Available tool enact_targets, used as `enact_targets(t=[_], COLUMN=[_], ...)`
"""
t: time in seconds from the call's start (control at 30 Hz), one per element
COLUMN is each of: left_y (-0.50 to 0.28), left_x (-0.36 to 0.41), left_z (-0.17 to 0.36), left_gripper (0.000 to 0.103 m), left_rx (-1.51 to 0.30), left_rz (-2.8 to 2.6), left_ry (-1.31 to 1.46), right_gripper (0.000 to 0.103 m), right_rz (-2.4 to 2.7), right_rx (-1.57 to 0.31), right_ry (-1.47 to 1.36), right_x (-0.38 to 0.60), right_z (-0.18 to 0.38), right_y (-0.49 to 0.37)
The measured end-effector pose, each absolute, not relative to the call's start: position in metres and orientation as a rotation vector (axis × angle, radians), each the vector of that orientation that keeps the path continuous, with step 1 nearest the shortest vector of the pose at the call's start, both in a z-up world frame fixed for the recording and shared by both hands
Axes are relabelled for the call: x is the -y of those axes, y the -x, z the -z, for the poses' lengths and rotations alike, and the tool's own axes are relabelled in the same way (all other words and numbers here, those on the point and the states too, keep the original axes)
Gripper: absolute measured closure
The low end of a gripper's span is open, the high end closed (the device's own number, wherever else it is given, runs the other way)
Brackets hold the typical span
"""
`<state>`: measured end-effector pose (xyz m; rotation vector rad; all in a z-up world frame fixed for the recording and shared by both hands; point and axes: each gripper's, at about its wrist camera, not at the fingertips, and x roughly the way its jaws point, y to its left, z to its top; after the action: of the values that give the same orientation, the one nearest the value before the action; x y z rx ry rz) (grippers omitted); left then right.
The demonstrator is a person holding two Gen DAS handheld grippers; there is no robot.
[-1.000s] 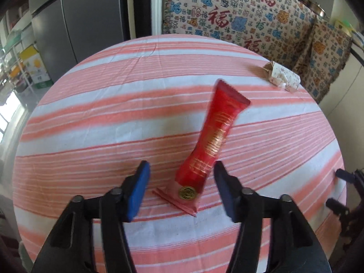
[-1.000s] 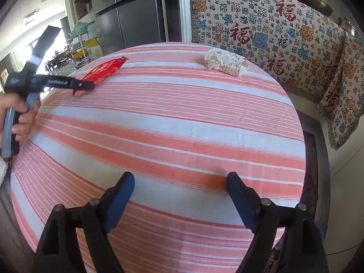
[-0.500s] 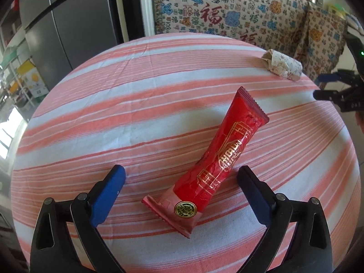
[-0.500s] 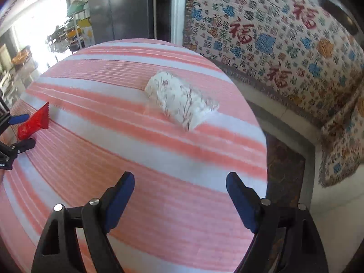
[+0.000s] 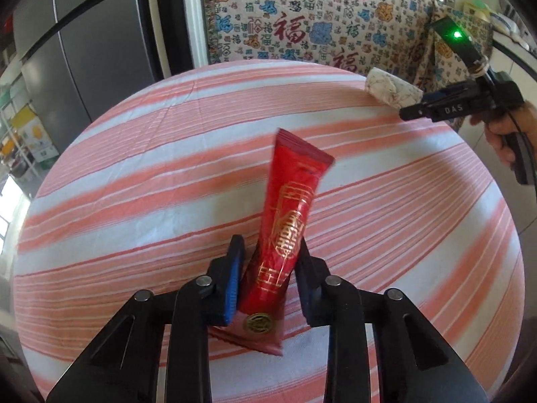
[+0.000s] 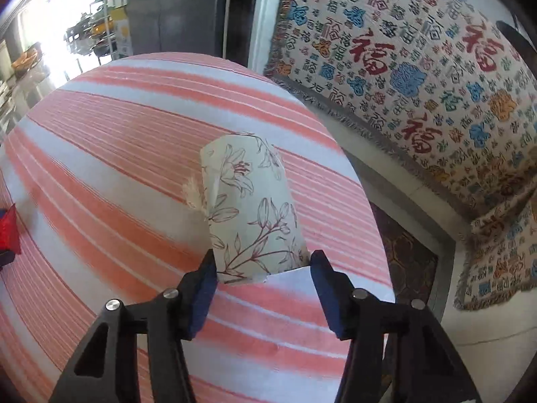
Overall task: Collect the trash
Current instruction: 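Grasp the red snack wrapper with the left gripper while the right gripper grasps the floral paper wrapper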
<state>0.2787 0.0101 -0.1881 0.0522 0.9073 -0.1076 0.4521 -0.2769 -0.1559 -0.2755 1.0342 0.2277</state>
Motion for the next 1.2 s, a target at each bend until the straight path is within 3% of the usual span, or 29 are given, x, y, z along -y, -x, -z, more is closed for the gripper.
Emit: enact_targets(t=[0.07, 0.3, 0.4, 0.47, 0.53, 0.67, 0.77, 0.87, 1.07, 1.2], left_y=[-0.278, -0.261, -0.245, -0.236, -0.229, -0.227, -0.227, -0.224, -0.225, -0.227], left_x=[-0.016, -0.040, -0.049, -0.054, -0.059, -0.062, -0.062, -0.060, -0.058, -0.061], left_z=[0.188, 0.187, 0.185, 0.185, 0.188, 0.190, 0.192, 0.192, 0.180, 0.177], left_gripper=[0.083, 0.080, 0.057, 0.029, 0.027, 0.018, 0.015, 0.015, 0.017, 0.017], left_rx=[-0.914, -0.953, -0.964, -0.972, -0.974, -0.993, -0.996, -0.992, -0.945, -0.927], left_rz=[0.094, 0.048, 0.064, 0.081, 0.082, 0.091, 0.097, 0.092, 0.151, 0.104], left_ry=[-0.016, 0.070, 0.075, 0.069, 0.051, 0.042, 0.045, 0.013, 0.058, 0.025], right_gripper=[0.048, 0.042, 0.040, 0.032, 0.023, 0.022, 0.020, 0.011, 0.012, 0.014], right_rz=[-0.164, -0.074, -0.207, -0.216, -0.175, -0.147, -0.144, -0.151, -0.209, -0.301], right_rx=[-1.077, -1.161, -1.165, -1.123, -1.085, -1.070, -1.028, -1.025, -1.018, -1.072], right_ry=[0.202, 0.051, -0.084, -0.139, -0.138, -0.104, -0.019, 0.032, 0.133, -0.015], right_x=[0.274, 0.227, 0.215, 0.220, 0.226, 0.225, 0.210, 0.195, 0.186, 0.185], right_z=[0.154, 0.150, 0.148, 0.146, 0.151, 0.175, 0.180, 0.185, 0.170, 0.171], right_y=[-0.431, -0.319, -0.280, -0.257, -0.239, -0.214, -0.203, -0.198, -0.210, -0.230])
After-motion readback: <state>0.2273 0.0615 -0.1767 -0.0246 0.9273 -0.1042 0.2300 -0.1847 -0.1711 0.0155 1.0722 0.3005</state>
